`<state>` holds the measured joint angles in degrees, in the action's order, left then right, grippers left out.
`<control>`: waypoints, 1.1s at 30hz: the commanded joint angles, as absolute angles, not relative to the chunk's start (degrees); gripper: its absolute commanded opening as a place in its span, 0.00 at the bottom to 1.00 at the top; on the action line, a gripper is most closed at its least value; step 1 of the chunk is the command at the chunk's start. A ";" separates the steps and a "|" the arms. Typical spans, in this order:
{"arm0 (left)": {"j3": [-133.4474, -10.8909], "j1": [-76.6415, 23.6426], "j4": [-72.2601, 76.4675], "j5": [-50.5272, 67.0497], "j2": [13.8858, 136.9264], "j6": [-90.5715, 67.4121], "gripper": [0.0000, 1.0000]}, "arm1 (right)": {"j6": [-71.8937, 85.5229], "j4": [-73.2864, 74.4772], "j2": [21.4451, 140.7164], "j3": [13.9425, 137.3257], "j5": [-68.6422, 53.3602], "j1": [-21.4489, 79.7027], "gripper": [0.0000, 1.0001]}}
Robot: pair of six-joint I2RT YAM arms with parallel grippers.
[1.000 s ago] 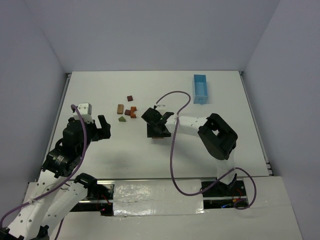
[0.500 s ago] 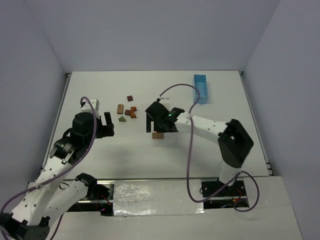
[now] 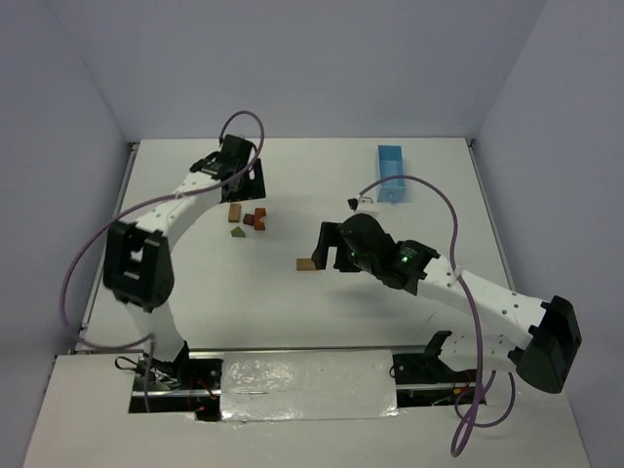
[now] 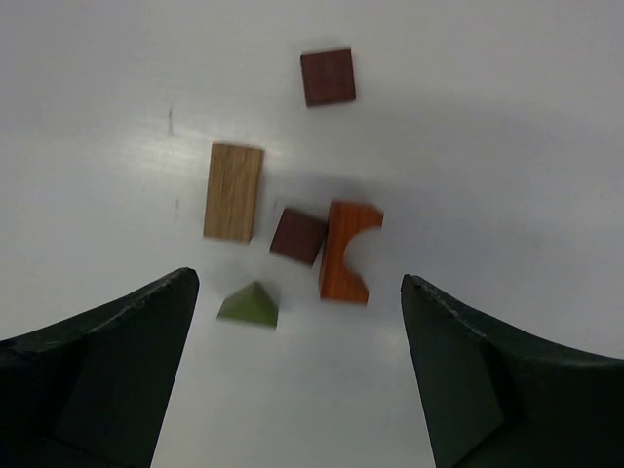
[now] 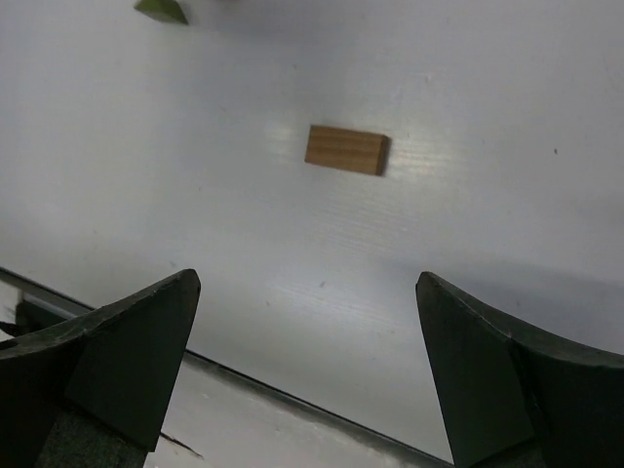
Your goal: Build the wood block tower
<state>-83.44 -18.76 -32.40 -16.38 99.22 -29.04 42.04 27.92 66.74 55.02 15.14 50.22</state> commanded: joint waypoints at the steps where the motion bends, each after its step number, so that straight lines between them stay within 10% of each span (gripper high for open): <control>1: -93.40 -17.76 -32.17 -17.85 108.52 -30.41 0.97 | 41.57 23.64 63.64 50.55 11.08 50.01 1.00; 9: -117.05 -16.96 -36.30 -19.07 128.57 -28.30 0.90 | 38.15 17.84 61.52 44.56 4.75 49.66 1.00; 15: -119.88 -16.61 -36.56 -19.78 134.91 -29.18 0.70 | 37.09 16.27 59.33 42.19 3.25 49.66 1.00; 33: -114.97 -14.77 -31.30 -17.85 135.97 -29.36 0.48 | 35.42 13.97 66.70 44.20 2.29 49.66 1.00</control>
<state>-115.85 -15.42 -33.56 -18.65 136.70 -28.97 36.53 16.51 65.14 41.25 3.03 49.93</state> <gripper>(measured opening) 0.498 0.995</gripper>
